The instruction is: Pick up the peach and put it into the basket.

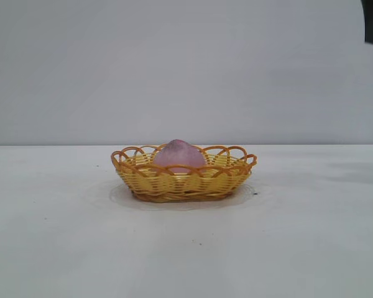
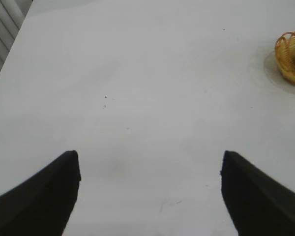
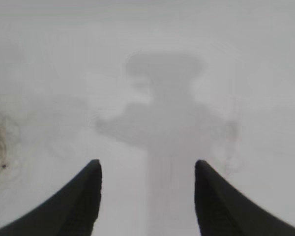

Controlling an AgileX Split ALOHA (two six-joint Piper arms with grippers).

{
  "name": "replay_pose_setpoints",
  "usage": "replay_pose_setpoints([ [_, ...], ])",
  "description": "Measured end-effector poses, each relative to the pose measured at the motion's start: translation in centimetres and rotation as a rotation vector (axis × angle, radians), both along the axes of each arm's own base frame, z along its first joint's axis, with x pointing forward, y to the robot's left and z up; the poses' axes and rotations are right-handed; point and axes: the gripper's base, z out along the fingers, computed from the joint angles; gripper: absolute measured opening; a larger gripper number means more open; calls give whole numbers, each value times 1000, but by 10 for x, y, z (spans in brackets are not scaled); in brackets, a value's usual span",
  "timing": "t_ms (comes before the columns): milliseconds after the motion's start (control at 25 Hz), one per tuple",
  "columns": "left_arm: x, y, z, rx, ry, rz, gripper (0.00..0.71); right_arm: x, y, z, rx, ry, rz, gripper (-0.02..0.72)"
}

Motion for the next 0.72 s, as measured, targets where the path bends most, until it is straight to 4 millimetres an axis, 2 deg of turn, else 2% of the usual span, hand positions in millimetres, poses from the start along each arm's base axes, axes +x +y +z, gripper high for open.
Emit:
replay_pose_setpoints([
  [320, 0, 0, 0, 0, 0, 0, 515, -67, -2, 20, -1, -4, 1, 363],
  [560, 0, 0, 0, 0, 0, 0, 515, -136, -4, 25, 2, -50, -2, 363],
  [720, 0, 0, 0, 0, 0, 0, 515, -191, -6, 31, 5, -159, -7, 363],
])
